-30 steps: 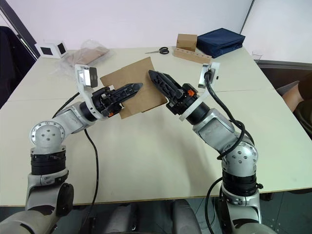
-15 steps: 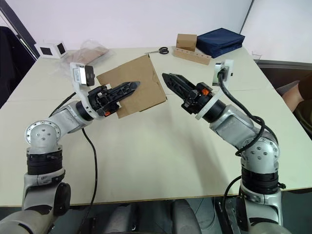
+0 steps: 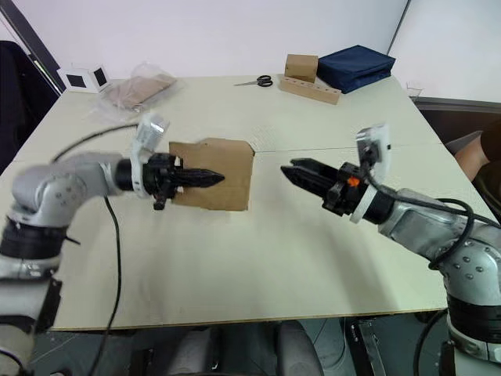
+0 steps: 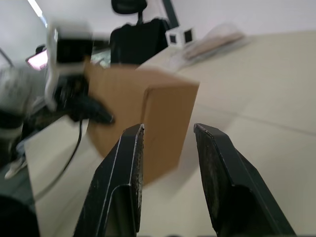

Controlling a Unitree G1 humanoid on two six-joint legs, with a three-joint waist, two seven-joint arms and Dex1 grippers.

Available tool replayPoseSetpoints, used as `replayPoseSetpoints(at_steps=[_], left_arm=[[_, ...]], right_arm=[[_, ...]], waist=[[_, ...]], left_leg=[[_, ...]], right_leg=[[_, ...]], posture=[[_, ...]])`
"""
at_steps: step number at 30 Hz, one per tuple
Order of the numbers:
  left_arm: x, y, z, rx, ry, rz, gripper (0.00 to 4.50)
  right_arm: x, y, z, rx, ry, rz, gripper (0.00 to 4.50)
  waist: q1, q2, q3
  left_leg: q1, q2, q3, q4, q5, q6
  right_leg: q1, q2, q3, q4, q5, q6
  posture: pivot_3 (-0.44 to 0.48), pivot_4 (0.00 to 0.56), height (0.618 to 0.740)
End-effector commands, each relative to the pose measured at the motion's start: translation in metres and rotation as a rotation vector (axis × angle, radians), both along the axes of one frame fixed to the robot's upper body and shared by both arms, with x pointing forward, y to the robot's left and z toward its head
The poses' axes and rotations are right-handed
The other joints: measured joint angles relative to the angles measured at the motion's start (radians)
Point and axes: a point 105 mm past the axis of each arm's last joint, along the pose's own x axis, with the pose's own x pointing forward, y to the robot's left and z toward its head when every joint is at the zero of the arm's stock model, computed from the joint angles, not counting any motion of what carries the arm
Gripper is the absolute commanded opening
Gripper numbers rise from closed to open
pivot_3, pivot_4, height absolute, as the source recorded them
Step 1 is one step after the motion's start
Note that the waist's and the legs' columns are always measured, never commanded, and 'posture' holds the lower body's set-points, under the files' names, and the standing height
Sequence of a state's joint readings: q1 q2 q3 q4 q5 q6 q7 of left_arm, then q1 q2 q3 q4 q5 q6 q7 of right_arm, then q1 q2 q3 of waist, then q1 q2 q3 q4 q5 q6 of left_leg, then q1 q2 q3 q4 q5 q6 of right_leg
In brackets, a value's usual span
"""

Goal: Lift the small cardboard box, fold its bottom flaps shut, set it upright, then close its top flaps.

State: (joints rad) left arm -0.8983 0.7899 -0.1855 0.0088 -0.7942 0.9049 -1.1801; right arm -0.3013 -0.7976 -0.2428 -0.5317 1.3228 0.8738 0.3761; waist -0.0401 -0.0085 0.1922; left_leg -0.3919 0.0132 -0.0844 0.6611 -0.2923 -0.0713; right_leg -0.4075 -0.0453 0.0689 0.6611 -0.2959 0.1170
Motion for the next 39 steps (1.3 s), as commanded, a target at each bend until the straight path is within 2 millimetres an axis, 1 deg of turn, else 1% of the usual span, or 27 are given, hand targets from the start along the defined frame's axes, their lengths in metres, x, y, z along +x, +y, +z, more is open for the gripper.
replayPoseSetpoints(at_steps=[1, 4, 6, 8, 9, 11, 13, 15, 20, 21, 22, 23, 24, 28, 29, 30, 32, 33, 34, 37, 39], left_arm=[[0.012, -0.002, -0.001, 0.233, -0.087, -0.074, 0.0], [0.027, -0.007, -0.003, 0.395, -0.16, -0.086, 0.0], [0.038, -0.008, -0.011, 0.567, -0.223, -0.088, 0.0], [0.044, -0.008, -0.019, 0.725, -0.333, -0.151, 0.0], [0.044, -0.012, -0.022, 0.778, -0.37, -0.207, 0.0], [0.044, -0.018, -0.026, 0.837, -0.417, -0.281, 0.0], [0.042, -0.029, -0.031, 0.899, -0.461, -0.369, 0.0], [0.039, -0.035, -0.036, 0.947, -0.477, -0.427, 0.0], [0.033, -0.044, -0.043, 1.002, -0.505, -0.498, 0.0], [0.033, -0.045, -0.045, 1.016, -0.517, -0.511, 0.41], [0.033, -0.047, -0.046, 1.026, -0.516, -0.511, 0.52], [0.033, -0.048, -0.045, 1.032, -0.513, -0.511, 0.76], [0.033, -0.052, -0.043, 1.03, -0.508, -0.501, 1.2], [0.031, -0.059, -0.031, 1.019, -0.504, -0.473, 2.75], [0.031, -0.06, -0.027, 1.024, -0.515, -0.471, 3.01], [0.03, -0.061, -0.023, 1.019, -0.517, -0.465, 3.49], [0.029, -0.065, -0.013, 1.005, -0.516, -0.445, 4.2], [0.028, -0.066, -0.009, 0.998, -0.515, -0.439, 4.43], [0.028, -0.067, -0.007, 0.996, -0.514, -0.436, 4.43], [0.026, -0.067, 0.008, 0.975, -0.507, -0.405, 4.43], [0.025, -0.066, 0.029, 0.919, -0.488, -0.352, 4.43]], right_arm=[[-0.009, 0.007, -0.004, -0.095, -0.061, 0.035, 1.62], [-0.012, 0.008, -0.008, -0.117, -0.075, 0.037, 1.62], [-0.013, 0.009, -0.008, -0.109, -0.091, 0.025, 1.62], [-0.012, 0.01, -0.009, -0.097, -0.097, 0.008, 1.62], [-0.012, 0.009, -0.01, -0.094, -0.1, -0.003, 1.62], [-0.012, 0.01, -0.011, -0.088, -0.105, -0.016, 1.62], [-0.013, 0.011, -0.012, -0.075, -0.112, -0.035, 1.62], [-0.013, 0.012, -0.012, -0.062, -0.114, -0.043, 1.62], [-0.014, 0.015, -0.013, -0.049, -0.119, -0.053, 1.62], [-0.013, 0.015, -0.013, -0.049, -0.12, -0.057, 1.54], [-0.014, 0.015, -0.013, -0.047, -0.12, -0.06, 1.54], [-0.014, 0.015, -0.013, -0.047, -0.119, -0.061, 1.54], [-0.014, 0.015, -0.014, -0.048, -0.118, -0.062, 1.54], [-0.013, 0.015, -0.016, -0.049, -0.116, -0.064, 1.54], [-0.013, 0.015, -0.016, -0.05, -0.116, -0.063, 1.54], [-0.012, 0.015, -0.016, -0.051, -0.116, -0.062, 1.54], [-0.011, 0.015, -0.016, -0.053, -0.118, -0.061, 1.54], [-0.011, 0.015, -0.016, -0.053, -0.118, -0.061, 1.54], [-0.01, 0.015, -0.016, -0.053, -0.119, -0.06, 1.54], [-0.008, 0.015, -0.015, -0.057, -0.124, -0.056, 1.54], [-0.006, 0.014, -0.013, -0.058, -0.13, -0.056, 1.54]], waist=[[0.001, 0.0, 0.0], [0.001, 0.0, 0.001], [0.002, -0.002, 0.003], [-0.002, -0.002, 0.003], [-0.004, -0.002, 0.004], [-0.001, -0.002, 0.005], [0.001, -0.001, 0.006], [0.004, -0.003, 0.007], [-0.002, -0.003, 0.008], [-0.002, -0.003, 0.008], [-0.002, -0.003, 0.008], [-0.001, -0.003, 0.008], [-0.001, -0.003, 0.008], [-0.001, -0.003, 0.008], [-0.001, -0.003, 0.008], [-0.001, -0.003, 0.008], [-0.001, -0.003, 0.008], [-0.001, -0.003, 0.008], [-0.002, -0.003, 0.008], [-0.003, -0.003, 0.008], [-0.004, -0.003, 0.009]], left_leg=[[0.0, 0.0, 0.0, 0.0, 0.0, 0.0], [-0.001, 0.0, 0.0, 0.0, 0.0, 0.0], [-0.001, 0.0, 0.0, 0.0, 0.0, 0.001], [-0.001, 0.0, 0.0, 0.0, 0.0, 0.001], [-0.001, 0.0, 0.0, 0.0, 0.0, 0.001], [-0.001, 0.0, 0.0, 0.0, 0.0, 0.001], [-0.001, 0.0, 0.0, 0.0, 0.0, 0.001], [-0.002, 0.0, 0.0, 0.0, 0.0, 0.001], [-0.002, 0.0, 0.0, 0.0, -0.001, 0.001], [-0.002, 0.0, -0.001, 0.0, -0.001, 0.001], [-0.002, 0.0, -0.001, 0.0, -0.001, 0.001], [-0.001, 0.0, -0.001, 0.001, -0.001, 0.001], [-0.002, 0.0, -0.001, 0.001, -0.001, 0.001], [-0.002, 0.0, -0.001, 0.001, -0.001, 0.001], [-0.002, 0.0, -0.001, 0.001, -0.001, 0.001], [-0.002, 0.0, -0.001, 0.001, -0.001, 0.001], [-0.002, 0.0, -0.001, 0.001, -0.001, 0.001], [-0.002, 0.0, -0.001, 0.001, -0.001, 0.001], [-0.002, 0.0, -0.001, 0.001, -0.001, 0.002], [-0.001, 0.0, -0.001, 0.001, -0.001, 0.002], [-0.001, 0.0, -0.001, 0.001, -0.001, 0.002]], right_leg=[[0.0, 0.0, 0.0, -0.001, 0.0, 0.0], [0.0, 0.0, 0.0, -0.001, 0.0, 0.0], [-0.001, 0.0, 0.0, -0.001, 0.0, 0.0], [-0.001, 0.0, 0.0, -0.001, 0.0, 0.0], [-0.001, 0.0, 0.0, -0.001, 0.0, 0.0], [-0.001, 0.0, 0.0, 0.0, 0.0, 0.0], [-0.001, 0.001, 0.0, 0.0, 0.0, 0.0], [-0.001, 0.0, 0.0, 0.0, 0.0, 0.0], [-0.002, 0.0, 0.0, 0.001, 0.0, 0.0], [-0.002, 0.0, 0.0, 0.001, 0.0, 0.0], [-0.002, 0.0, 0.0, 0.001, 0.0, 0.0], [-0.002, 0.0, 0.0, 0.002, 0.0, 0.0], [-0.001, 0.0, 0.0, 0.002, 0.0, 0.0], [-0.001, 0.0, 0.0, 0.002, 0.0, 0.0], [-0.001, 0.0, 0.0, 0.002, 0.0, 0.0], [-0.001, 0.0, 0.0, 0.002, 0.0, 0.0], [-0.001, 0.0, 0.0, 0.002, 0.0, 0.0], [-0.001, 0.0, 0.0, 0.002, 0.0, 0.0], [-0.001, 0.0, 0.0, 0.002, 0.0, 0.001], [-0.001, 0.0, 0.0, 0.002, 0.0, 0.001], [-0.002, 0.0, 0.0, 0.002, 0.0, 0.001]], posture=[[0.0, 0.15, 0.74], [0.0, 0.15, 0.74], [0.0, 0.15, 0.74], [0.0, 0.15, 0.74], [0.0, 0.15, 0.74], [0.0, 0.15, 0.74], [0.0, 0.15, 0.74], [0.0, 0.15, 0.74], [0.0, 0.15, 0.74], [0.0, 0.15, 0.74], [0.0, 0.15, 0.74], [0.0, 0.15, 0.74], [0.0, 0.15, 0.74], [0.0, 0.15, 0.74], [0.0, 0.15, 0.74], [0.0, 0.15, 0.74], [0.0, 0.15, 0.74], [0.0, 0.15, 0.74], [0.0, 0.15, 0.74], [0.0, 0.15, 0.74], [0.0, 0.15, 0.74]])
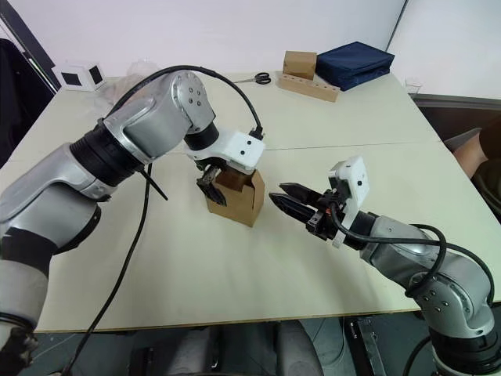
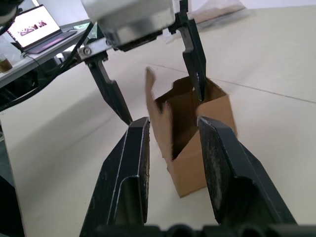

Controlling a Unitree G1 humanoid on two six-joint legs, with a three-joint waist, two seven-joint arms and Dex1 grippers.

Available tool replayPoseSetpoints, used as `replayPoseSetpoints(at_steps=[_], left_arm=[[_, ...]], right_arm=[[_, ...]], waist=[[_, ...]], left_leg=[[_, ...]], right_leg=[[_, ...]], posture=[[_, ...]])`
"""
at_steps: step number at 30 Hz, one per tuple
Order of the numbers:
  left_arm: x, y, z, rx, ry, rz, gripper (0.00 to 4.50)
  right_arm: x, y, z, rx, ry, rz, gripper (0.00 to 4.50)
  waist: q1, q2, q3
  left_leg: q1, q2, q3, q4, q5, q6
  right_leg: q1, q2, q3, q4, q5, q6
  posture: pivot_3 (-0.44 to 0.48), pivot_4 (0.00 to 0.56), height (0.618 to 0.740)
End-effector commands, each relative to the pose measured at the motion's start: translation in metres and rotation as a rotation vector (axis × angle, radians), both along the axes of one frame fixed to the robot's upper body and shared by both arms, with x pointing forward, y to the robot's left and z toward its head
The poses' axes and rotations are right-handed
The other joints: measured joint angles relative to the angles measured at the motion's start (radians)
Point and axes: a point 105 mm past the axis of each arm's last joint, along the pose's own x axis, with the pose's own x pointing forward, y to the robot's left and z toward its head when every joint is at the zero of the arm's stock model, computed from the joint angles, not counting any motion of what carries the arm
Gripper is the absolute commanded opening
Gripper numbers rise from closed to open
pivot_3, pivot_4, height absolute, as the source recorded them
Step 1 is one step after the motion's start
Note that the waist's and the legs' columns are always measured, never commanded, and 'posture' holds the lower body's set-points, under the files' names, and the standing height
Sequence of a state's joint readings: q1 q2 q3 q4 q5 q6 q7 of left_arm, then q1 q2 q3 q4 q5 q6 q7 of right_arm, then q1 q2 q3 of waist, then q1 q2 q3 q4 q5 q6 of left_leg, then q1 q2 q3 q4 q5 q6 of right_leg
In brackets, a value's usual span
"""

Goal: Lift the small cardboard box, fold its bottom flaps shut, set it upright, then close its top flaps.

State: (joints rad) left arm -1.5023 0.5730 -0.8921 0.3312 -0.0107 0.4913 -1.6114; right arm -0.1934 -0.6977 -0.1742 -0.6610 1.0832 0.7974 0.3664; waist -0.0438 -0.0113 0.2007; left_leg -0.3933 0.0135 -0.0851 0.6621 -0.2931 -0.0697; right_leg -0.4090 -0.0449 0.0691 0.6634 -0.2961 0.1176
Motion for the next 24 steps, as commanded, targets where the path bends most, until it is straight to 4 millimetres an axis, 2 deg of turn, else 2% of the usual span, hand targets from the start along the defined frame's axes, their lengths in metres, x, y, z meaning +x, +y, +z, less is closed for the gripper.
replayPoseSetpoints(at_steps=[1, 4, 10, 11, 13, 14, 15, 18, 21, 22, 24], left_arm=[[-0.004, 0.0, 0.046, -0.109, -0.017, 0.062, 4.43], [-0.001, 0.011, 0.062, -0.22, 0.021, 0.116, 4.43], [0.012, 0.038, 0.069, -0.53, 0.126, 0.217, 4.43], [0.014, 0.04, 0.07, -0.581, 0.13, 0.221, 4.5], [0.019, 0.047, 0.069, -0.649, 0.158, 0.293, 3.96], [0.023, 0.05, 0.069, -0.701, 0.151, 0.305, 3.89], [0.024, 0.056, 0.067, -0.754, 0.156, 0.318, 3.41], [0.033, 0.069, 0.054, -0.857, 0.133, 0.391, 2.21], [0.042, 0.085, 0.029, -0.888, 0.086, 0.478, 1.11], [0.045, 0.09, 0.019, -0.894, 0.071, 0.505, 0.88], [0.051, 0.1, -0.003, -0.886, 0.02, 0.569, 0.03]], right_arm=[[0.001, 0.001, 0.012, 0.01, -0.058, 0.015, 1.54], [0.009, -0.001, 0.012, 0.006, -0.08, -0.021, 1.54], [0.025, -0.004, 0.004, -0.003, -0.097, -0.078, 1.54], [0.027, -0.004, 0.002, -0.01, -0.098, -0.082, 1.13], [0.029, -0.005, 0.0, -0.032, -0.11, -0.084, 0.79], [0.03, -0.006, -0.003, -0.043, -0.106, -0.087, 0.49], [0.031, -0.007, -0.005, -0.055, -0.106, -0.09, 0.01], [0.034, -0.009, -0.012, -0.111, -0.101, -0.107, 0.0], [0.034, -0.008, -0.024, -0.207, -0.101, -0.103, 0.0], [0.034, -0.007, -0.027, -0.217, -0.097, -0.102, 0.0], [0.035, -0.003, -0.03, -0.234, -0.096, -0.101, 0.0]], waist=[[0.0, 0.0, 0.001], [0.0, 0.0, 0.001], [-0.001, 0.001, 0.001], [-0.001, 0.001, 0.001], [0.0, 0.001, 0.001], [0.001, 0.001, 0.001], [0.002, 0.001, 0.001], [0.001, 0.001, 0.001], [0.0, 0.001, 0.001], [0.0, 0.001, 0.001], [0.0, 0.001, 0.001]], left_leg=[[0.0, 0.0, 0.0, 0.0, 0.0, 0.0], [0.0, 0.0, 0.0, 0.0, 0.0, 0.0], [0.001, 0.0, 0.0, 0.0, 0.0, 0.0], [0.001, 0.0, 0.0, 0.001, 0.0, 0.0], [0.0, 0.0, 0.0, 0.001, 0.0, 0.0], [-0.001, 0.0, 0.0, 0.002, 0.0, 0.0], [-0.001, 0.0, 0.0, 0.002, 0.0, 0.0], [0.0, 0.0, 0.0, 0.002, 0.0, 0.0], [0.001, 0.0, 0.0, 0.002, 0.0, 0.0], [0.001, 0.0, 0.0, 0.002, 0.0, 0.0], [0.001, 0.0, 0.0, 0.002, 0.0, 0.0]], right_leg=[[0.0, 0.0, 0.0, 0.0, 0.0, 0.0], [0.0, 0.0, 0.0, 0.0, 0.0, 0.0], [0.0, 0.0, 0.0, 0.002, 0.0, 0.0], [0.0, 0.0, 0.0, 0.002, 0.0, 0.0], [0.0, 0.0, 0.0, 0.002, 0.0, 0.0], [-0.001, 0.0, 0.0, 0.001, 0.0, 0.0], [-0.001, 0.0, 0.0, 0.001, 0.0, 0.0], [0.0, -0.001, 0.0, 0.002, 0.0, 0.0], [0.0, -0.001, 0.0, 0.003, 0.0, 0.0], [0.0, -0.001, 0.0, 0.003, 0.0, 0.0], [-0.001, -0.001, 0.0, 0.003, 0.0, 0.0]], posture=[[0.0, 0.15, 0.74], [0.0, 0.15, 0.74], [0.0, 0.15, 0.74], [0.0, 0.15, 0.74], [0.0, 0.15, 0.74], [0.0, 0.15, 0.74], [0.0, 0.15, 0.74], [0.0, 0.15, 0.74], [0.0, 0.15, 0.74], [0.0, 0.15, 0.74], [0.0, 0.15, 0.74]])
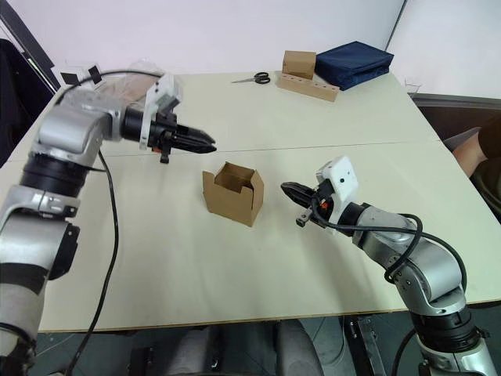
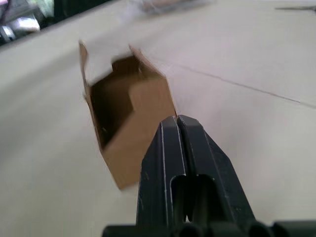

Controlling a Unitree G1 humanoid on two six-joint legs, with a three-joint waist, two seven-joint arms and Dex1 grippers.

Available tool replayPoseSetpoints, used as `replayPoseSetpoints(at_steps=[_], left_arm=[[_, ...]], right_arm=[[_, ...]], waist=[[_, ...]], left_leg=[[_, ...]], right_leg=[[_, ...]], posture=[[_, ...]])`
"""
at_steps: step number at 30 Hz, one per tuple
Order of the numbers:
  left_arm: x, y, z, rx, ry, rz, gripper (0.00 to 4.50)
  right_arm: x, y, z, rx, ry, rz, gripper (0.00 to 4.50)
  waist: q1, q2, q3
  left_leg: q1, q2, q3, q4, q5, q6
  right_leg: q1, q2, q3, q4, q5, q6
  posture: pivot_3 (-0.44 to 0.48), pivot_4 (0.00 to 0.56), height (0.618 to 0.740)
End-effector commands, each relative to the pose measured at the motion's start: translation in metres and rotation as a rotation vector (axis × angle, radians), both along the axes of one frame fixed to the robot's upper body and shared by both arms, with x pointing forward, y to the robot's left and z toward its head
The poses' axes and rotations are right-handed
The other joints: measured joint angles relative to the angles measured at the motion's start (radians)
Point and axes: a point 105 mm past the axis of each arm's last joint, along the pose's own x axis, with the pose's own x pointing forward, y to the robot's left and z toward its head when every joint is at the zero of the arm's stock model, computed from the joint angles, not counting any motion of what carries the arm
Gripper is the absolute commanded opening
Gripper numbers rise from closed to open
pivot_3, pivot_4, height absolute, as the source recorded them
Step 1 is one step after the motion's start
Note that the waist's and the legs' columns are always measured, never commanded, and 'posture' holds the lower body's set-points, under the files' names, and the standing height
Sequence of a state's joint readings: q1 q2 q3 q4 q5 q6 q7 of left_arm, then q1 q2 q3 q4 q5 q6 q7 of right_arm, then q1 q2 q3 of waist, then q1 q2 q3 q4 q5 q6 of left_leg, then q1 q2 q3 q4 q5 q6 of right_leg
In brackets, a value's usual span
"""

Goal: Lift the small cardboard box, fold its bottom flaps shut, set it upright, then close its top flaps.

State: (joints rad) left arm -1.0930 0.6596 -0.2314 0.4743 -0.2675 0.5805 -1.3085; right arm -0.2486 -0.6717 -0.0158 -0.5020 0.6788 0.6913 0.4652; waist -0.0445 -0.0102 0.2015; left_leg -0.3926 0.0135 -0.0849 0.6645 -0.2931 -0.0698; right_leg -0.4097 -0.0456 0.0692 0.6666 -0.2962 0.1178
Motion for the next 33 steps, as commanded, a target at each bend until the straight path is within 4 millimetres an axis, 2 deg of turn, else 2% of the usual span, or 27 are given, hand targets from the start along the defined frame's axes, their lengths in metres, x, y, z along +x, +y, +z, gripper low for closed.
replayPoseSetpoints(at_steps=[1, 3, 5, 9, 13, 20, 28, 33], left_arm=[[0.009, 0.018, -0.017, 0.011, -0.106, 0.122, 0.01], [0.015, 0.028, -0.042, 0.035, -0.105, 0.198, 0.01], [0.014, 0.028, -0.061, 0.027, -0.076, 0.219, 0.01], [0.01, 0.025, -0.081, 0.028, -0.041, 0.218, 0.01], [-0.014, 0.011, -0.102, 0.03, 0.042, 0.123, 0.01], [-0.04, 0.006, -0.11, 0.049, 0.137, 0.036, 0.01], [-0.053, 0.006, -0.115, 0.079, 0.162, 0.016, 0.01], [-0.063, 0.011, -0.121, 0.137, 0.164, -0.001, 0.01]], right_arm=[[0.0, 0.008, 0.002, -0.028, -0.028, 0.013, 0.0], [0.004, 0.013, -0.003, -0.042, -0.014, 0.012, 0.0], [0.009, 0.017, -0.012, -0.062, 0.012, 0.006, 0.0], [0.011, 0.022, -0.024, -0.076, 0.049, 0.021, 0.0], [0.011, 0.033, -0.036, -0.084, 0.113, 0.072, 0.0], [0.007, 0.039, -0.037, -0.096, 0.14, 0.126, 0.0], [-0.002, 0.044, -0.036, -0.094, 0.18, 0.186, 0.0], [-0.005, 0.04, -0.041, -0.154, 0.172, 0.191, 0.0]], waist=[[0.001, 0.0, 0.0], [0.001, 0.0, 0.0], [0.003, 0.0, 0.0], [0.011, 0.0, 0.0], [0.005, 0.0, -0.001], [0.001, 0.0, -0.001], [0.002, 0.0, -0.001], [0.001, 0.0, -0.001]], left_leg=[[0.0, 0.0, 0.0, 0.0, 0.0, 0.0], [0.0, 0.0, 0.0, 0.0, 0.0, 0.0], [0.0, 0.0, 0.0, 0.001, 0.001, -0.001], [-0.001, 0.0, 0.0, 0.001, 0.001, -0.001], [0.0, -0.001, 0.0, 0.001, 0.001, -0.001], [0.0, 0.0, 0.0, 0.001, 0.001, -0.001], [0.0, 0.0, 0.0, 0.001, 0.001, -0.001], [0.0, 0.0, 0.0, 0.001, 0.0, -0.001]], right_leg=[[0.0, 0.0, 0.0, 0.0, 0.0, 0.0], [0.0, -0.001, 0.0, 0.0, 0.0, 0.0], [0.0, -0.001, 0.0, 0.0, 0.0, 0.0], [0.0, -0.001, -0.001, 0.0, 0.0, 0.0], [0.0, -0.001, 0.0, 0.0, 0.0, 0.0], [0.0, -0.001, 0.0, 0.001, 0.0, 0.0], [0.001, -0.001, 0.0, 0.001, 0.0, 0.0], [0.001, -0.001, 0.0, 0.001, 0.0, 0.0]], posture=[[0.0, 0.15, 0.74], [0.0, 0.15, 0.74], [0.0, 0.15, 0.74], [0.0, 0.15, 0.74], [0.0, 0.15, 0.74], [0.0, 0.15, 0.74], [0.0, 0.15, 0.74], [0.0, 0.15, 0.74]])
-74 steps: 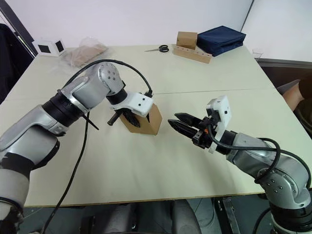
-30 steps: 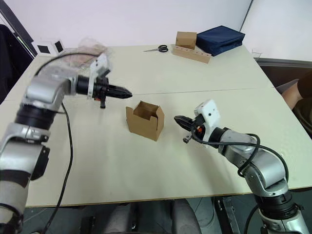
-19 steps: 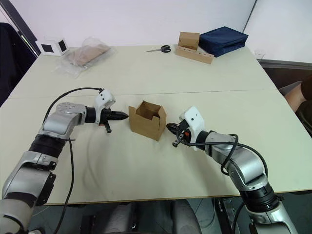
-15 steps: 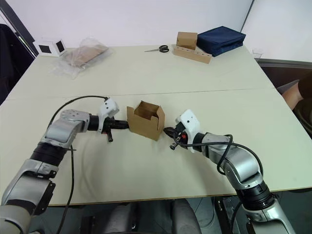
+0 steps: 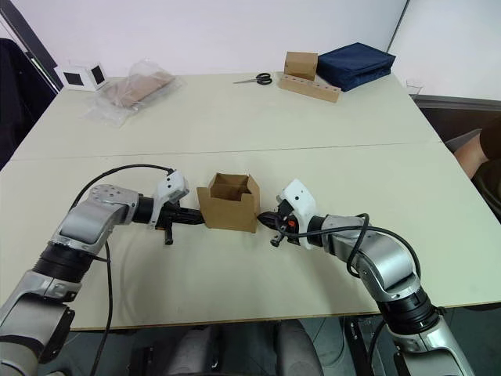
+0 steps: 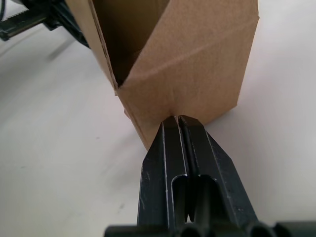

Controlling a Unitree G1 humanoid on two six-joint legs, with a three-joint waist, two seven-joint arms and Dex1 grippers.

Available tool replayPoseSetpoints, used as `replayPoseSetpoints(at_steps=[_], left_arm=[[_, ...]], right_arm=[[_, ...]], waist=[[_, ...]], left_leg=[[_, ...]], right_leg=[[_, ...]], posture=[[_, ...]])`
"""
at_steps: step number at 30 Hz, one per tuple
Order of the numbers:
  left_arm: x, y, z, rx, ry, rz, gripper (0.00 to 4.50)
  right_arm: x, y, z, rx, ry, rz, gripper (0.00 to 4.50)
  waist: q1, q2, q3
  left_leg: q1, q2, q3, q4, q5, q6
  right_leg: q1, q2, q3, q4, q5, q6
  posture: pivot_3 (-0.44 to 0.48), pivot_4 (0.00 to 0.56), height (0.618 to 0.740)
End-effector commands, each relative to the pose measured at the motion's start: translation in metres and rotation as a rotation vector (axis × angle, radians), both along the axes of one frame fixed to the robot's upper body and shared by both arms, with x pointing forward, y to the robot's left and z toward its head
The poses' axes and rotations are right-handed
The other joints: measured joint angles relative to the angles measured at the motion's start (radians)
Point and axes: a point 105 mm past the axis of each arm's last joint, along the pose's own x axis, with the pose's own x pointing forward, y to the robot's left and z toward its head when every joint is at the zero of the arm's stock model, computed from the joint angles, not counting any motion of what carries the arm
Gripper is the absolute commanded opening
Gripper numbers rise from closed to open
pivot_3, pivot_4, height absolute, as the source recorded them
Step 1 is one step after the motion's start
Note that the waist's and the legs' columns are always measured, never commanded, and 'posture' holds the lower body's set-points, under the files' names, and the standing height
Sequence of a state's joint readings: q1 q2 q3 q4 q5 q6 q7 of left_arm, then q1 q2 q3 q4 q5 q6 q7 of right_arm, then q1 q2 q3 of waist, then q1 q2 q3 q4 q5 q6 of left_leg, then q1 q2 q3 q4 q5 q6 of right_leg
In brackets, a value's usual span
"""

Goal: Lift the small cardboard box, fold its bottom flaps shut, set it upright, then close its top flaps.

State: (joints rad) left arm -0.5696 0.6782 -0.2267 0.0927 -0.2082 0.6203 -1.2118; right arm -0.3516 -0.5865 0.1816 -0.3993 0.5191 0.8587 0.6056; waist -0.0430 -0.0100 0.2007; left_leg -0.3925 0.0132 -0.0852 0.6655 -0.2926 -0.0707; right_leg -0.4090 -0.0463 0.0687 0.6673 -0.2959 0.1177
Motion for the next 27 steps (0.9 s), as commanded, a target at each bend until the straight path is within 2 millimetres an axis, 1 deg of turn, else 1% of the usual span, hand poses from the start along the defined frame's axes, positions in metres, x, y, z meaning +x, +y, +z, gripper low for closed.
replayPoseSetpoints(at_steps=[1, 4, 7, 10, 13, 16, 19, 23, 27], left_arm=[[-0.007, -0.003, 0.002, 0.026, -0.02, -0.042, 0.01], [-0.007, 0.007, 0.003, 0.048, -0.028, -0.019, 0.01], [-0.008, 0.017, 0.009, 0.046, -0.041, 0.004, 0.01], [-0.006, 0.026, 0.022, 0.026, -0.076, 0.027, 0.01], [-0.001, 0.027, 0.043, -0.061, -0.126, 0.043, 0.01], [0.005, 0.02, 0.071, -0.208, -0.167, 0.055, 0.01], [0.009, 0.016, 0.083, -0.273, -0.184, 0.063, 0.01], [0.011, 0.006, 0.088, -0.33, -0.168, 0.061, 0.01], [0.007, -0.005, 0.081, -0.337, -0.141, 0.028, 0.01]], right_arm=[[-0.004, 0.001, 0.009, -0.019, -0.058, 0.03, 0.0], [0.0, -0.011, 0.012, -0.045, -0.087, 0.0, 0.0], [0.005, -0.025, 0.016, -0.057, -0.12, -0.043, 0.0], [0.01, -0.035, 0.026, -0.022, -0.158, -0.081, 0.0], [0.018, -0.039, 0.039, 0.062, -0.189, -0.129, 0.0], [0.022, -0.034, 0.051, 0.164, -0.198, -0.123, 0.0], [0.023, -0.03, 0.055, 0.221, -0.183, -0.106, 0.0], [0.018, -0.016, 0.059, 0.285, -0.158, -0.034, 0.0], [0.019, -0.004, 0.057, 0.305, -0.134, 0.012, 0.0]], waist=[[0.0, 0.0, 0.0], [0.001, 0.0, 0.0], [0.0, 0.0, 0.0], [-0.001, 0.0, 0.0], [0.0, 0.0, 0.0], [0.004, 0.0, 0.0], [0.003, 0.0, 0.0], [-0.001, 0.0, 0.0], [-0.003, 0.0, 0.0]], left_leg=[[0.0, 0.0, 0.0, 0.0, 0.0, 0.0], [0.0, 0.0, 0.0, 0.0, 0.0, 0.0], [0.0, 0.0, 0.0, 0.0, 0.0, 0.0], [0.0, 0.0, 0.0, 0.0, 0.0, 0.0], [0.0, 0.0, 0.0, 0.0, 0.0, 0.0], [0.0, 0.0, 0.0, 0.0, 0.0, 0.0], [0.0, 0.0, 0.0, 0.0, 0.0, 0.0], [0.0, 0.0, 0.0, 0.0, 0.0, 0.0], [0.001, 0.0, 0.0, 0.0, 0.0, 0.0]], right_leg=[[0.0, 0.0, 0.0, 0.0, 0.0, 0.0], [0.0, 0.0, 0.0, 0.0, 0.0, 0.0], [0.0, 0.0, 0.0, 0.0, 0.0, 0.0], [0.0, 0.0, 0.0, 0.0, 0.0, 0.0], [0.0, 0.0, 0.0, 0.0, 0.0, 0.0], [0.0, 0.0, 0.0, 0.0, 0.0, 0.0], [0.001, 0.0, 0.0, 0.0, 0.0, 0.0], [0.0, 0.0, 0.0, 0.0, 0.0, 0.0], [0.0, 0.0, 0.0, 0.001, 0.0, 0.0]], posture=[[0.0, 0.15, 0.74], [0.0, 0.15, 0.74], [0.0, 0.15, 0.74], [0.0, 0.15, 0.74], [0.0, 0.15, 0.74], [0.0, 0.15, 0.74], [0.0, 0.15, 0.74], [0.0, 0.15, 0.74], [0.0, 0.15, 0.74]])
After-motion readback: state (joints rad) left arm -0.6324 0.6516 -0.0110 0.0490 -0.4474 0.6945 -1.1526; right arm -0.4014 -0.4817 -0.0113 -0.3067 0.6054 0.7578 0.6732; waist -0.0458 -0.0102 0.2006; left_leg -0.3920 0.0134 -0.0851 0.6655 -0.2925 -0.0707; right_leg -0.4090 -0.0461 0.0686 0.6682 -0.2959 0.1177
